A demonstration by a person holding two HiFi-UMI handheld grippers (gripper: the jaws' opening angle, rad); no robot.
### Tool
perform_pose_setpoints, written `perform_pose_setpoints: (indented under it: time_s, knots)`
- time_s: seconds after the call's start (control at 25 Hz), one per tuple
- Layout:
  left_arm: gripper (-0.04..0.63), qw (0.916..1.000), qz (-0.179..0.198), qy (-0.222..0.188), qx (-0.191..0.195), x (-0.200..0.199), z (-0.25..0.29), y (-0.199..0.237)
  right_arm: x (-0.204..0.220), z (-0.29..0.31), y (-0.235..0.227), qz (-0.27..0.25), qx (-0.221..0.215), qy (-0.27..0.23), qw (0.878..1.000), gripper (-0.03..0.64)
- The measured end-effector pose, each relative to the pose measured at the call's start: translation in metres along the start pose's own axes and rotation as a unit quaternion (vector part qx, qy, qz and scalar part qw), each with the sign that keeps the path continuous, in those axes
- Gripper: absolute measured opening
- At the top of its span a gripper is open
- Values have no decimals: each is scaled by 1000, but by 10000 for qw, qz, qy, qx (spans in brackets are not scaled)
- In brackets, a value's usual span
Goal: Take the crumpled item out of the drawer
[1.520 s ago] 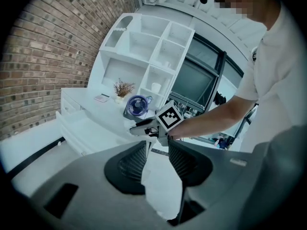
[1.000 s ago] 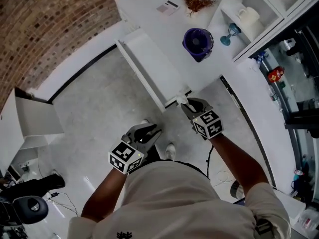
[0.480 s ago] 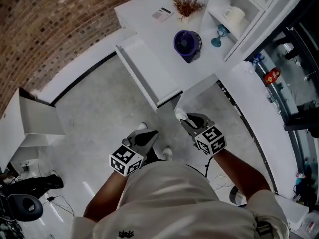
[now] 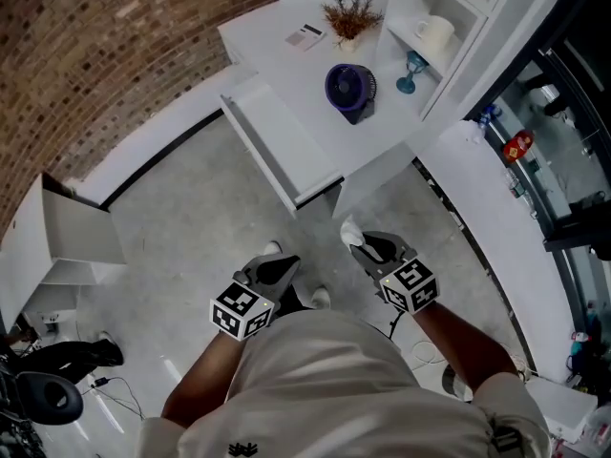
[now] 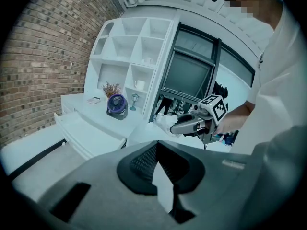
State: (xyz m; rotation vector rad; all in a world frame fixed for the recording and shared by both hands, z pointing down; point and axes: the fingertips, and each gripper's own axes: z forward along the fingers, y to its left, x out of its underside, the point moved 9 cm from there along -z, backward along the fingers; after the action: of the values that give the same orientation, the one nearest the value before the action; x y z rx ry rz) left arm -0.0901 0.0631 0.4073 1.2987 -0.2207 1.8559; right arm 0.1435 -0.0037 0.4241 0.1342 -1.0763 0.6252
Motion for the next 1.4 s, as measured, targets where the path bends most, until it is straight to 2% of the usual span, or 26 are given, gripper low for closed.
perform_pose_setpoints:
  time_s: [0.44, 1.4]
  knots:
    - [3, 9999, 40, 70, 123, 0, 2, -11, 4, -22, 8, 79, 85, -88, 9999, 104]
    - [3, 9999, 42, 71, 141, 5, -9, -8, -12, -23, 20, -61, -31, -311, 9995, 103]
